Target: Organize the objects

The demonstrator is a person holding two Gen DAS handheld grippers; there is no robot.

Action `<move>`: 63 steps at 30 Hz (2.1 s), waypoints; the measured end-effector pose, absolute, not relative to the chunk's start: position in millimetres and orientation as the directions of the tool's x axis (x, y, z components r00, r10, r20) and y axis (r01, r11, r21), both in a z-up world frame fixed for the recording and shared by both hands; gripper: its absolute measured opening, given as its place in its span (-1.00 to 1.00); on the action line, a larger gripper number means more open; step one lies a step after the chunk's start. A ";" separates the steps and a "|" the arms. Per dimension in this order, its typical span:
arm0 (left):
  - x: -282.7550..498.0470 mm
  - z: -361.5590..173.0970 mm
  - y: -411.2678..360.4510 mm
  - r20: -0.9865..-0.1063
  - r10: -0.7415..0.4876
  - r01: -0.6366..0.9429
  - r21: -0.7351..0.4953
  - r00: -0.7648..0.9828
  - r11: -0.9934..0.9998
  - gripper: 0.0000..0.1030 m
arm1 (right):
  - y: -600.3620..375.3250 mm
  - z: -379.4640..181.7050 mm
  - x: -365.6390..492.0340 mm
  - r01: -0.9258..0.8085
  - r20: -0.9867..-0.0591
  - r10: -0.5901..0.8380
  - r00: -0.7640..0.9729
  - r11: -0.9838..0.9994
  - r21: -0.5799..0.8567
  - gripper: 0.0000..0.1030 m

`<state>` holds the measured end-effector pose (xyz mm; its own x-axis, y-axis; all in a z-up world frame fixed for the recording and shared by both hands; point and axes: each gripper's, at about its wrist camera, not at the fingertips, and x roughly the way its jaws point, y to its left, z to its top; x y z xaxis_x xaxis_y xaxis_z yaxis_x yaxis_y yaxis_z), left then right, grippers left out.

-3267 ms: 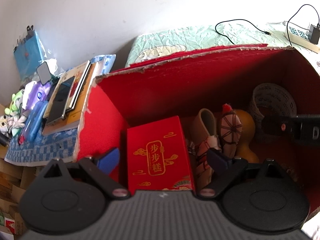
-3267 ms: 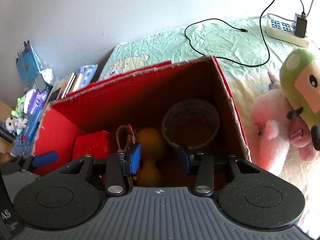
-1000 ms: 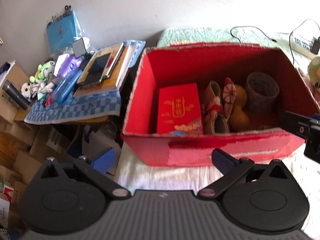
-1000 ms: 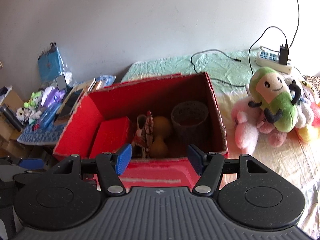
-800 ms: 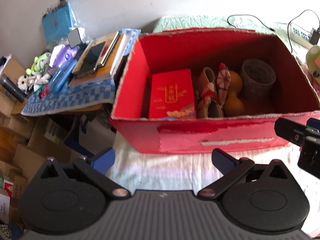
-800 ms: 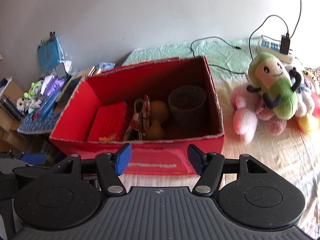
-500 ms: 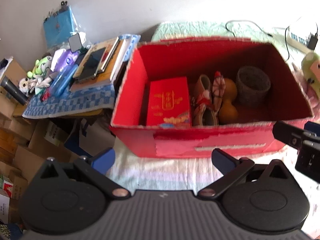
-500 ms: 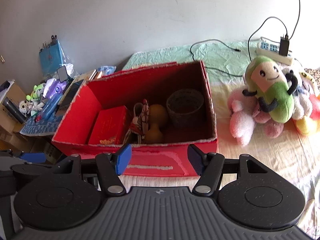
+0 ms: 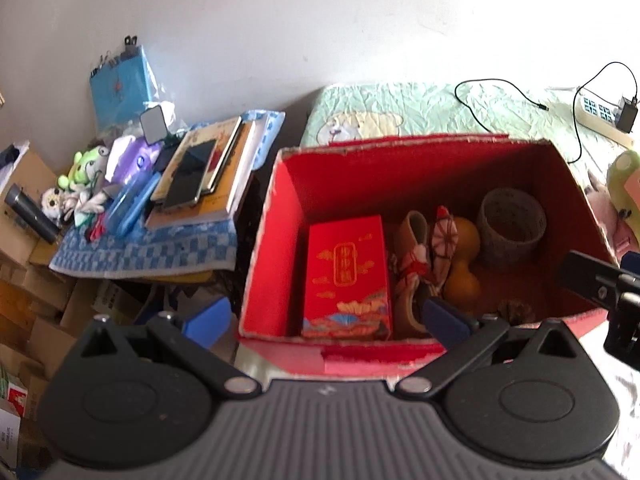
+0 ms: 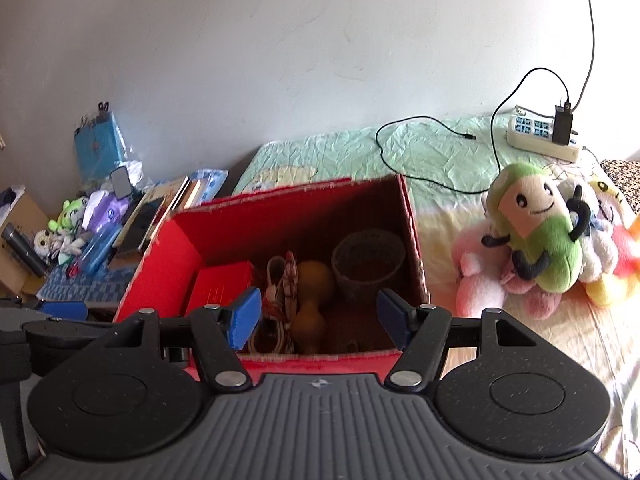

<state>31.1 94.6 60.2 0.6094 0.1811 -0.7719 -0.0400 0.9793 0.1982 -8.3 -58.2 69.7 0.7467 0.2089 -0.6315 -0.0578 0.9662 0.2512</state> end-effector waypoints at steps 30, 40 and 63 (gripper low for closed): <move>86.9 16.6 102.6 -0.804 0.152 0.010 0.193 0.574 0.981 0.99 | -44.9 45.4 45.7 -0.020 -0.677 0.140 0.722 0.983 0.181 0.33; 96.8 5.4 100.7 -0.819 0.148 0.018 0.189 0.554 0.982 0.99 | -46.2 37.7 57.1 -0.018 -0.695 0.130 0.707 0.986 0.166 0.33; 99.6 -8.0 97.6 -0.836 0.139 0.041 0.189 0.531 0.981 0.99 | -50.2 26.4 63.9 -0.012 -0.723 0.141 0.676 0.983 0.181 0.33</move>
<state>99.6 97.6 -8.0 0.5310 0.1391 -0.8359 0.0407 0.9811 0.1891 63.9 -50.2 26.4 0.6763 0.1413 -0.7229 -0.0115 0.9833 0.1814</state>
